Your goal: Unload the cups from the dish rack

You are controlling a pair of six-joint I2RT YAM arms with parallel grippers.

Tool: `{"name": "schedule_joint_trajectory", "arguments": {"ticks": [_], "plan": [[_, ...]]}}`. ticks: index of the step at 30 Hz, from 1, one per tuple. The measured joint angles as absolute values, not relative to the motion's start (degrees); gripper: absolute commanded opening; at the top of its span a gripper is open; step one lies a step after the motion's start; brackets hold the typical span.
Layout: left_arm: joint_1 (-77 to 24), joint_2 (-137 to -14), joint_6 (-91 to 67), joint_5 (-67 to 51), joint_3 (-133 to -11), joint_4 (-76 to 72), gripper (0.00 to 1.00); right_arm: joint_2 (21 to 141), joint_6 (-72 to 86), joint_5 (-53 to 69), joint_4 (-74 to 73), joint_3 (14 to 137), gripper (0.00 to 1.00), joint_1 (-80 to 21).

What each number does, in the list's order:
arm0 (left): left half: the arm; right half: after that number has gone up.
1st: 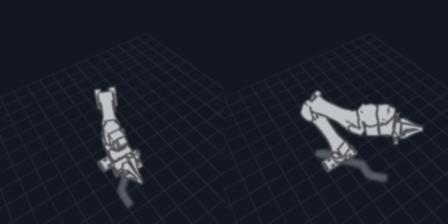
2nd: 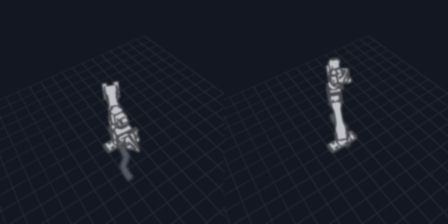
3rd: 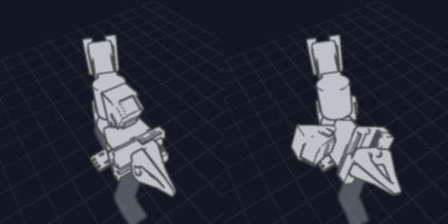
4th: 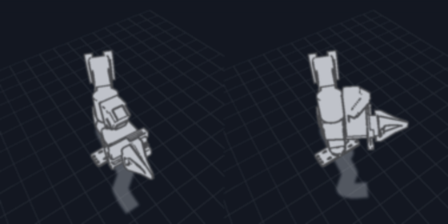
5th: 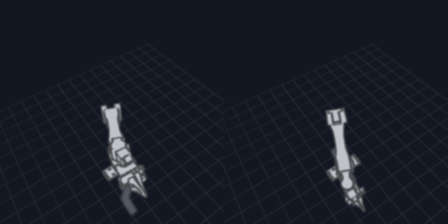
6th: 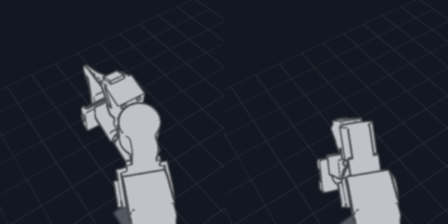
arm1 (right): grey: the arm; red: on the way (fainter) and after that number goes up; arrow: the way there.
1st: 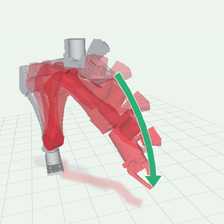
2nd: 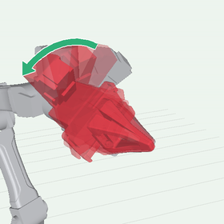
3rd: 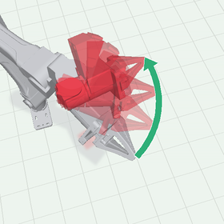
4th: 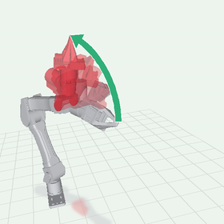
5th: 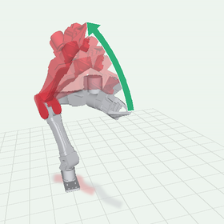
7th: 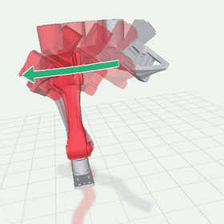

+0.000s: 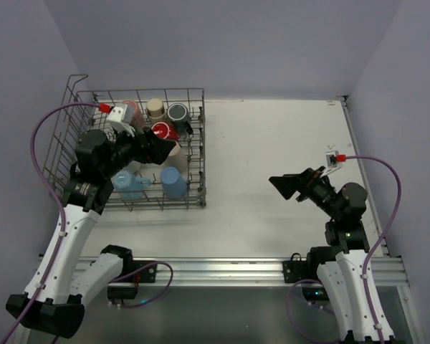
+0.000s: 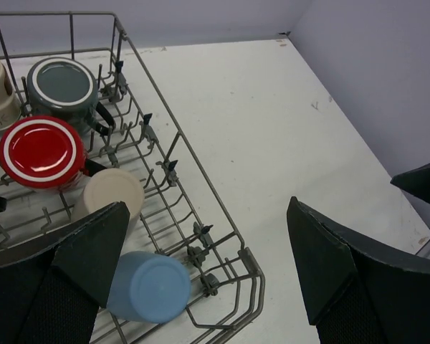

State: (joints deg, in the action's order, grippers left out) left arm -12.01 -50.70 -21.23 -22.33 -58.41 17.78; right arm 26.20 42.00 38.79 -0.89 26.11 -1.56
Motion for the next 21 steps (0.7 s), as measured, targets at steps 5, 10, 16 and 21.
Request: {"name": "schedule_joint_trajectory", "arguments": {"ticks": [5, 10, 16, 21], "plan": [[-12.0, -50.9, -21.3, -20.0, -58.4, 18.8, 1.0, 25.9, 42.0, 38.8, -2.2, 26.1, 0.98, -1.6], [-12.0, -52.9, -21.4, -16.9, -58.4, 19.1, 1.0, 25.2, 42.0, 38.8, -2.3, 26.0, 0.98, -1.6], [-13.0, -61.1, -21.4, -11.8, -60.8, 20.3, 1.0, 25.1, 42.0, 39.3, -2.5, 25.6, 0.98, -1.6], [-19.6, -69.7, -21.1, -0.8, -66.6, 22.7, 1.0, 25.1, 42.0, 39.9, -2.5, 24.4, 0.97, -1.6]]}}
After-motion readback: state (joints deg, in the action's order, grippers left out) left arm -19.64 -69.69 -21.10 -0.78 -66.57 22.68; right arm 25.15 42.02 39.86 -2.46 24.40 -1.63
